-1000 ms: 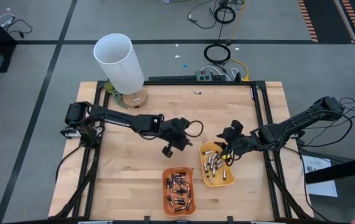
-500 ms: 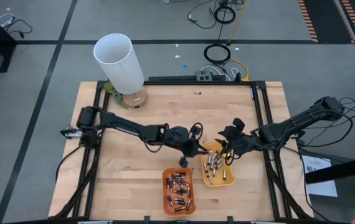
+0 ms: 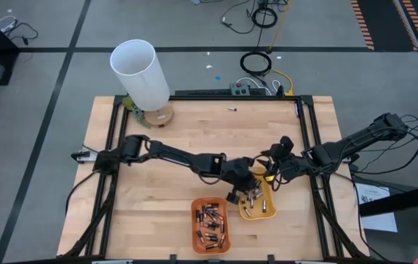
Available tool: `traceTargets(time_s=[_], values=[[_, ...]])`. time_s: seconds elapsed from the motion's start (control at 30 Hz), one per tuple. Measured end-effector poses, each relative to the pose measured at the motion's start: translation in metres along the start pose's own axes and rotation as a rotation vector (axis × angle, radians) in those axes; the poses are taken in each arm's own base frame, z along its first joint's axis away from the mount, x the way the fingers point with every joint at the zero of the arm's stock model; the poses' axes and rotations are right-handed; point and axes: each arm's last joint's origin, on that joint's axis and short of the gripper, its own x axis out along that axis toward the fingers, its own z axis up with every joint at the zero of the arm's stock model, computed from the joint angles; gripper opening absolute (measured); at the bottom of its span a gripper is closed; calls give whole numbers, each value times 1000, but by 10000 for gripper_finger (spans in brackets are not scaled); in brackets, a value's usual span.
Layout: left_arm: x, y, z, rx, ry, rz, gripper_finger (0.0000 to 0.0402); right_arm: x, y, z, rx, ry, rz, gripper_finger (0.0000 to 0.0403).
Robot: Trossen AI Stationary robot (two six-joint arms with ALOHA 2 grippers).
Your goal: Sort batteries
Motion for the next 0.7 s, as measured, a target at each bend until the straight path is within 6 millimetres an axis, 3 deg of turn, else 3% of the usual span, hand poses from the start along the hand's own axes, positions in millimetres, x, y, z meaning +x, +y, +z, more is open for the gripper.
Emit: traceTargets(time_s=[0.27, 0.7], values=[[5, 0, 1, 0, 11, -5, 56, 0, 0, -1, -4, 13, 8, 150], [4, -1, 0, 45, 31, -13, 134, 0, 0, -1, 12, 15, 7, 150]])
